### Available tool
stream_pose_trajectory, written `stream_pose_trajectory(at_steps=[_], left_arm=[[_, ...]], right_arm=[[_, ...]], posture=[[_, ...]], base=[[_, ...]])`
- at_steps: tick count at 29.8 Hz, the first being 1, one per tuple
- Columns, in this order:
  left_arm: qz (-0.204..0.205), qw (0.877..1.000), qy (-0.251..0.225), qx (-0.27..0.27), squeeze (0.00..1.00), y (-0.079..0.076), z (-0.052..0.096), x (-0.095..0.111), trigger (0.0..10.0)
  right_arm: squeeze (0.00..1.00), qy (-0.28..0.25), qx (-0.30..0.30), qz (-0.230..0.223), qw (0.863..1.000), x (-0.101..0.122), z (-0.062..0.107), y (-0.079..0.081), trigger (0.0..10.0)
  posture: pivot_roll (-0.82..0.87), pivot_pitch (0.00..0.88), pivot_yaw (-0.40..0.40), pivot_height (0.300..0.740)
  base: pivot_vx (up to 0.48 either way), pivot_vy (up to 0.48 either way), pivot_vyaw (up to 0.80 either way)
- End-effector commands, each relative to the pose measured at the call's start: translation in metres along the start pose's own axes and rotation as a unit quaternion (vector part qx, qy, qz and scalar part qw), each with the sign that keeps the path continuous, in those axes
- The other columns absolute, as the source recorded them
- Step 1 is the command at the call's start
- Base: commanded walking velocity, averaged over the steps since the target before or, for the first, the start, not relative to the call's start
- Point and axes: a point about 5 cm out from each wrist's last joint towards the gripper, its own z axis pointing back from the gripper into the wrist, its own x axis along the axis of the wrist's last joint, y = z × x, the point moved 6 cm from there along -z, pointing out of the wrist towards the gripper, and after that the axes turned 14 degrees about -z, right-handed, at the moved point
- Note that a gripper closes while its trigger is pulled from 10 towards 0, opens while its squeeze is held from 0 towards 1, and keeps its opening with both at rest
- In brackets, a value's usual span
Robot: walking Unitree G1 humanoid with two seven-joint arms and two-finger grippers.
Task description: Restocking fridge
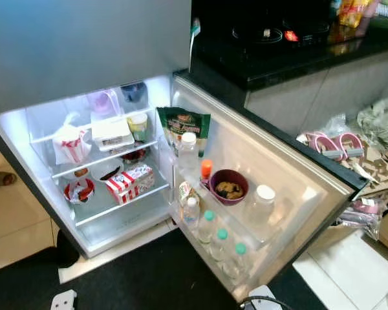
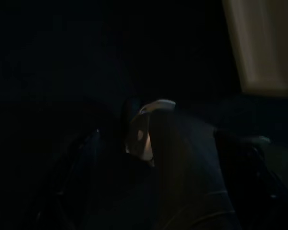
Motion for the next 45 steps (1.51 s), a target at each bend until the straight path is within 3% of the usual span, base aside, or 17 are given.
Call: stream_pose_trajectory(at_steps=[1,14,20,23,26,28,31,32,33,35,39,40,42,45], left_arm=[[-0.002,1.0,0.006,-0.004,0.0,-0.003,0.0,-0.003,10.0],[0.012,1.0,0.003,0.01,0.0,0.001,0.0,-0.002,10.0],[0.012,1.0,0.008,0.014,0.0,0.002,0.0,-0.004,10.0],[0.015,1.0,0.009,0.017,0.0,0.002,0.0,-0.005,10.0],[0.016,1.0,0.01,0.018,0.0,0.003,0.001,-0.006,10.0],[0.016,1.0,0.01,0.019,0.0,0.003,0.001,-0.006,10.0],[0.016,1.0,0.011,0.018,0.0,0.003,0.001,-0.007,10.0],[0.016,1.0,0.011,0.018,0.0,0.003,0.001,-0.007,10.0],[0.016,1.0,0.012,0.019,0.0,0.003,0.001,-0.007,10.0],[0.015,1.0,0.013,0.019,0.0,0.003,0.001,-0.008,10.0],[0.013,1.0,0.014,0.017,0.0,0.002,0.001,-0.008,10.0],[0.013,1.0,0.014,0.017,0.0,0.002,0.001,-0.008,10.0],[0.011,1.0,0.015,0.017,0.0,0.002,0.001,-0.009,10.0],[0.011,1.0,0.015,0.016,0.0,0.002,0.001,-0.009,10.0]], right_arm=[[0.0,0.007,-0.011,-0.007,1.0,-0.007,0.003,-0.009,10.0],[0.0,-0.001,-0.022,-0.007,1.0,-0.002,0.004,-0.014,10.0],[0.0,-0.034,-0.061,-0.055,0.996,0.012,0.008,-0.032,10.0],[0.0,-0.074,-0.141,-0.137,0.978,0.026,0.022,-0.072,10.0],[0.0,-0.091,-0.205,-0.176,0.959,0.027,0.037,-0.104,10.0],[0.0,-0.094,-0.215,-0.183,0.955,0.028,0.039,-0.109,10.0],[0.0,-0.138,-0.241,-0.244,0.929,0.04,0.051,-0.127,10.0],[0.0,-0.138,-0.241,-0.244,0.929,0.04,0.051,-0.127,10.0],[0.0,-0.206,-0.226,-0.312,0.899,0.064,0.06,-0.136,10.0],[0.0,-0.272,-0.187,-0.365,0.871,0.093,0.068,-0.14,10.0],[0.0,-0.344,-0.128,-0.397,0.842,0.133,0.08,-0.138,10.0],[0.0,-0.344,-0.128,-0.397,0.842,0.133,0.08,-0.138,10.0],[0.0,-0.395,-0.071,-0.405,0.821,0.164,0.091,-0.133,10.0],[0.0,-0.416,-0.036,-0.399,0.816,0.18,0.096,-0.128,10.0]], posture=[[-0.06,0.0,-0.008,0.74],[-0.06,0.0,-0.007,0.74],[-0.06,0.0,-0.007,0.74],[-0.06,0.0,-0.007,0.74],[-0.06,0.0,-0.006,0.74],[-0.06,0.0,-0.006,0.74],[-0.06,0.0,-0.006,0.74],[-0.06,0.0,-0.006,0.74],[-0.06,0.0,-0.005,0.74],[-0.06,0.0,-0.005,0.74],[-0.06,0.0,-0.005,0.74],[-0.06,0.0,-0.005,0.74],[-0.05,0.0,-0.007,0.74],[-0.05,0.0,-0.007,0.74]], base=[[0.0,-0.398,0.0],[0.0,-0.031,0.0],[0.0,0.0,0.0],[0.0,0.0,0.0],[0.0,0.0,0.0],[0.0,0.0,0.0],[0.0,0.0,0.0],[0.0,0.0,0.0],[0.0,0.0,0.0],[0.0,0.0,0.0],[0.0,0.0,0.0],[0.0,0.0,0.0],[0.0,0.0,0.0],[0.0,0.0,0.0]])
